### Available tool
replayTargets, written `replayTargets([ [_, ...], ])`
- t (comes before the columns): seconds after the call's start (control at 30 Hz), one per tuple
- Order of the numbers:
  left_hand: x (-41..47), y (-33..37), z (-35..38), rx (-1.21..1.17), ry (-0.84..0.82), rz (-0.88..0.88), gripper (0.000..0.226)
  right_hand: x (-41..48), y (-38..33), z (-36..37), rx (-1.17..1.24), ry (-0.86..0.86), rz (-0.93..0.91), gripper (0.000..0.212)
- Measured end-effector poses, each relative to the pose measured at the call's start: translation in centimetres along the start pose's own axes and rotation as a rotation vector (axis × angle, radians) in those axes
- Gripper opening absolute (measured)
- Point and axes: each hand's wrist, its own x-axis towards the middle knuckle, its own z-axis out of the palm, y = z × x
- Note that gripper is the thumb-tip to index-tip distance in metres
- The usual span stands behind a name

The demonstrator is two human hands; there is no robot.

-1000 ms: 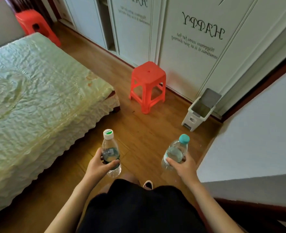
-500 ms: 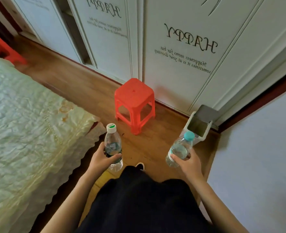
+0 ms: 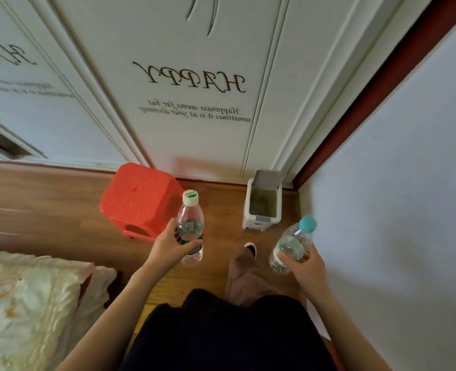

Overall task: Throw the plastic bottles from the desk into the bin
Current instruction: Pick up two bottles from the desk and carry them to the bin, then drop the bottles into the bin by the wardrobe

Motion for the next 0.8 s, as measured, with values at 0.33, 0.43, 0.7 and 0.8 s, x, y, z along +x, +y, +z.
replayTargets([
  [0.33, 12.3, 9.1, 7.6, 0.129, -0.117, 0.0, 0.061, 13.1, -4.3, -4.6, 0.096, 0.025, 0.035, 0.053],
  [0.43, 16.1, 11.3, 9.5, 0.201, -0.127, 0.032, 0.065, 16.9, -5.4, -5.4, 0.093, 0.034, 0.026, 0.053],
  [0.7, 27.8, 10.3, 17.2, 0.283, -0.313, 0.027, 0.065, 27.5, -1.6, -3.1, 0.193, 0.103, 0.058, 0.048],
  [0.8, 34.3, 5.9, 23.0, 0.291, -0.425, 0.036, 0.071, 33.4, 3.7, 0.5, 0.264, 0.108, 0.11, 0.055],
])
